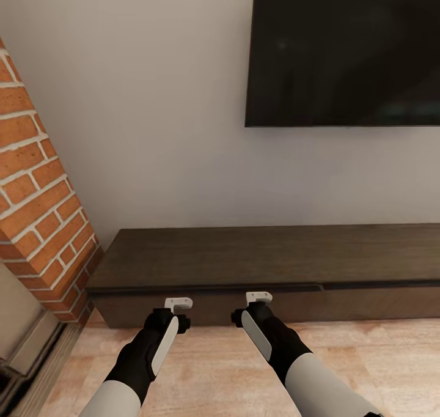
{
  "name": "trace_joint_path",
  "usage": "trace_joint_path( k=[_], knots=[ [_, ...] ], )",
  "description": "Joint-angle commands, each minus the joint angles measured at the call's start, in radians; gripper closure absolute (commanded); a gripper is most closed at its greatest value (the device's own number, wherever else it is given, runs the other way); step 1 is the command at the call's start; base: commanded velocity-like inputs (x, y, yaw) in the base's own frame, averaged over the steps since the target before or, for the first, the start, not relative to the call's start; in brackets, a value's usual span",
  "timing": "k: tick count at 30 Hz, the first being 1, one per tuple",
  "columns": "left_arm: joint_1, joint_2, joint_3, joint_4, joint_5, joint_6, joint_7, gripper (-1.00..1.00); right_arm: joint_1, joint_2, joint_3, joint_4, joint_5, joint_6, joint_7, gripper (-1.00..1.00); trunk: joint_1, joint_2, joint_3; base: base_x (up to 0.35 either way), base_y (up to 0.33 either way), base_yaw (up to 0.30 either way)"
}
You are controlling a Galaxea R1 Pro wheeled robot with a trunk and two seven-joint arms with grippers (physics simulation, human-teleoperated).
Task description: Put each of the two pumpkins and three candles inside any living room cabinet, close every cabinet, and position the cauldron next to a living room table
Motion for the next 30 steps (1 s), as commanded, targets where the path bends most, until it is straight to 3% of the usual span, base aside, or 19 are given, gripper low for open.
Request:
trace_joint_path(
  k=[1,19,21,27,30],
  knots=[
    [0.000,0.000,-0.002,-0.001,0.011,0.003,0.009,-1.00,-0.001,0.000,0.002,-0.001,-0.009,0.002,-0.009,-1.00,-0.004,0.007,0.002,0.000,0.000,0.000],
    [-0.009,0.004,0.007,0.017,0.011,0.002,0.009,-1.00,-0.001,0.000,0.001,-0.001,-0.008,0.002,-0.007,-1.00,-0.073,0.133,0.059,0.000,0.000,0.000],
    [-0.016,0.005,0.016,0.030,0.011,0.003,0.009,-1.00,-0.001,0.000,0.001,-0.001,-0.008,0.001,-0.007,-1.00,-0.081,0.147,0.065,0.000,0.000,0.000],
    [-0.098,0.007,0.117,0.190,0.008,-0.020,0.008,-1.00,-0.001,0.000,-0.004,0.000,-0.008,0.003,-0.007,-1.00,-0.104,0.189,0.084,0.000,0.000,0.000],
    [-0.122,0.008,0.132,0.241,0.006,-0.047,0.008,-1.00,-0.001,0.000,-0.005,0.000,-0.009,0.005,-0.007,-1.00,-0.115,0.210,0.093,0.000,0.000,0.000]
  ],
)
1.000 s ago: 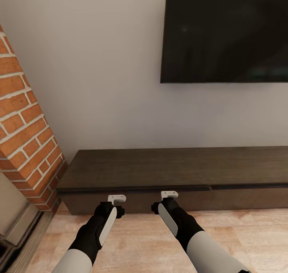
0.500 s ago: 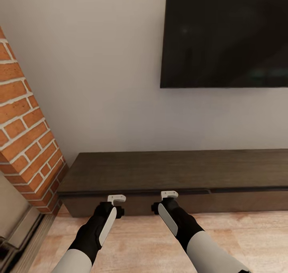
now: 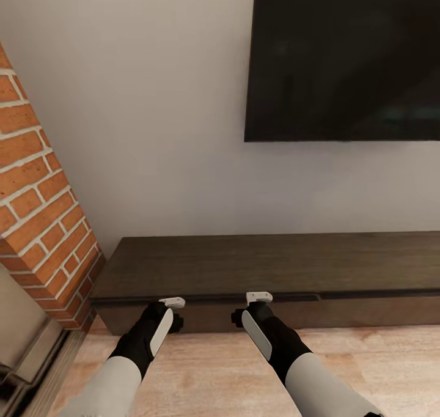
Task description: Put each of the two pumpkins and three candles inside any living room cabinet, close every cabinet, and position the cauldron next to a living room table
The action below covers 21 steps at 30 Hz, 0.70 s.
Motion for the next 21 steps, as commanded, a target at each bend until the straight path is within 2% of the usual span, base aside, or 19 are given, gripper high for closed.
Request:
trace_joint_path(
  k=[1,17,21],
  knots=[
    [-0.004,0.000,0.005,0.007,0.011,-0.002,0.008,-1.00,-0.001,0.000,0.002,-0.001,-0.009,0.003,-0.009,-1.00,-0.004,0.007,0.002,0.000,0.000,0.000],
    [-0.010,0.001,0.008,0.020,0.010,-0.011,0.007,-1.00,-0.001,0.000,0.002,0.000,-0.010,0.003,-0.008,-1.00,-0.065,0.119,0.052,0.000,0.000,0.000],
    [-0.010,0.030,0.009,0.027,0.012,-0.012,0.007,-1.00,-0.001,0.000,0.002,0.004,-0.010,0.004,-0.009,-1.00,-0.081,0.147,0.065,0.000,0.000,0.000]
  ],
)
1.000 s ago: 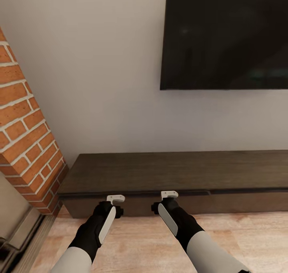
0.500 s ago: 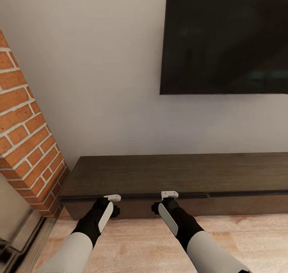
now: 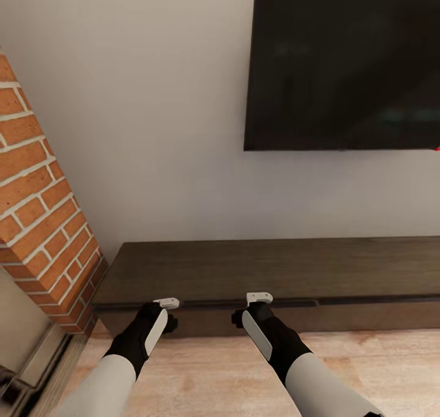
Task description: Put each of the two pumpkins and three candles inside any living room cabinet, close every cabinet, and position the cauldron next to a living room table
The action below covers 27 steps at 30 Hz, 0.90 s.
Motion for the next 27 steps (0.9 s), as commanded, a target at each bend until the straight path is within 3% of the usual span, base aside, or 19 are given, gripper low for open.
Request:
trace_joint_path(
  k=[1,2,4,11,16,19,22,27],
  knots=[
    [-0.001,0.006,0.003,0.007,0.011,0.001,0.008,-1.00,-0.001,0.000,0.002,0.000,-0.009,0.002,-0.010,-1.00,-0.004,0.007,0.002,0.000,0.000,0.000],
    [-0.010,0.052,0.002,0.042,0.013,-0.007,0.008,-1.00,-0.001,0.000,0.000,0.005,-0.009,0.001,-0.010,-1.00,-0.008,0.014,0.005,0.000,0.000,0.000],
    [-0.012,0.071,0.004,0.136,0.013,-0.063,0.007,-1.00,-0.001,0.000,-0.001,0.010,-0.010,0.002,-0.009,-1.00,-0.016,0.028,0.010,0.000,0.000,0.000],
    [-0.020,0.088,0.005,0.329,0.013,-0.159,0.003,-1.00,0.019,0.000,-0.011,0.040,-0.010,0.009,-0.010,-1.00,-0.042,0.077,0.029,0.000,0.000,0.000],
    [-0.009,0.115,0.002,0.483,0.013,-0.264,-0.002,-1.00,0.095,0.000,-0.031,0.143,-0.009,-0.005,-0.009,-1.00,-0.062,0.112,0.045,0.000,0.000,0.000],
    [-0.002,0.123,0.001,0.525,0.013,-0.330,-0.003,-1.00,0.162,0.000,-0.038,0.218,-0.008,-0.058,-0.007,-1.00,-0.073,0.133,0.054,0.000,0.000,0.000],
    [0.024,0.125,-0.001,0.559,0.012,-0.363,-0.003,-1.00,0.231,0.000,-0.039,0.290,-0.008,-0.159,-0.005,-1.00,-0.085,0.154,0.064,0.000,0.000,0.000],
    [0.117,0.120,-0.003,0.582,0.010,-0.431,-0.003,-1.00,0.293,0.000,-0.038,0.452,-0.001,-0.343,-0.004,-1.00,-0.100,0.182,0.076,0.000,0.000,0.000]
  ],
)
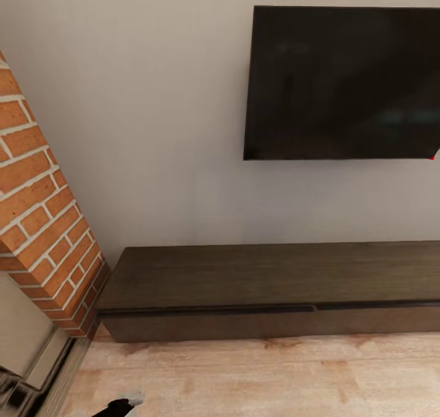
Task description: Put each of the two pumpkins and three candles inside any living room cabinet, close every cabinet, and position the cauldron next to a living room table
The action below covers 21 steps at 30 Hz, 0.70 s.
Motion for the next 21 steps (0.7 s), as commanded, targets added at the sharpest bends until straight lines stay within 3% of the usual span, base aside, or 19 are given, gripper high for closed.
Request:
trace_joint_path(
  k=[1,5,8,10,13,18,21],
  knots=[
    [0.016,-0.002,0.001,-0.002,0.004,0.000,0.004,-1.00,0.007,0.000,0.006,0.020,0.002,-0.019,-0.005,-1.00,0.000,0.000,-0.001,0.000,0.000,0.000],
    [0.094,-0.004,0.000,0.001,0.001,-0.078,0.003,-1.00,0.062,0.000,0.011,0.075,0.010,-0.117,-0.004,-1.00,0.000,0.000,-0.001,0.000,0.000,0.000],
    [0.132,-0.003,0.000,0.010,0.000,-0.110,0.003,-1.00,0.091,0.000,0.015,0.083,0.011,-0.143,-0.004,-1.00,0.000,0.000,-0.001,0.000,0.000,0.000],
    [0.152,-0.003,0.000,0.014,-0.001,-0.118,0.003,-1.00,0.100,-0.021,0.016,0.085,0.010,-0.155,-0.004,-1.00,0.000,0.000,-0.001,0.000,0.000,0.000],
    [0.178,-0.005,-0.001,0.015,-0.002,-0.137,0.003,-1.00,0.118,-0.030,0.016,0.086,0.009,-0.192,-0.004,-1.00,0.000,0.000,-0.001,0.000,0.000,0.000],
    [0.199,-0.006,-0.002,0.036,-0.002,-0.224,0.002,-1.00,0.157,-0.045,0.016,0.105,0.010,-0.246,-0.004,-1.00,0.000,0.000,-0.001,0.000,0.000,0.000],
    [0.200,-0.005,-0.001,0.036,0.000,-0.227,0.002,-1.00,0.159,-0.047,0.016,0.107,0.008,-0.279,-0.004,-1.00,0.000,0.000,-0.001,0.000,0.000,0.000]
  ],
)
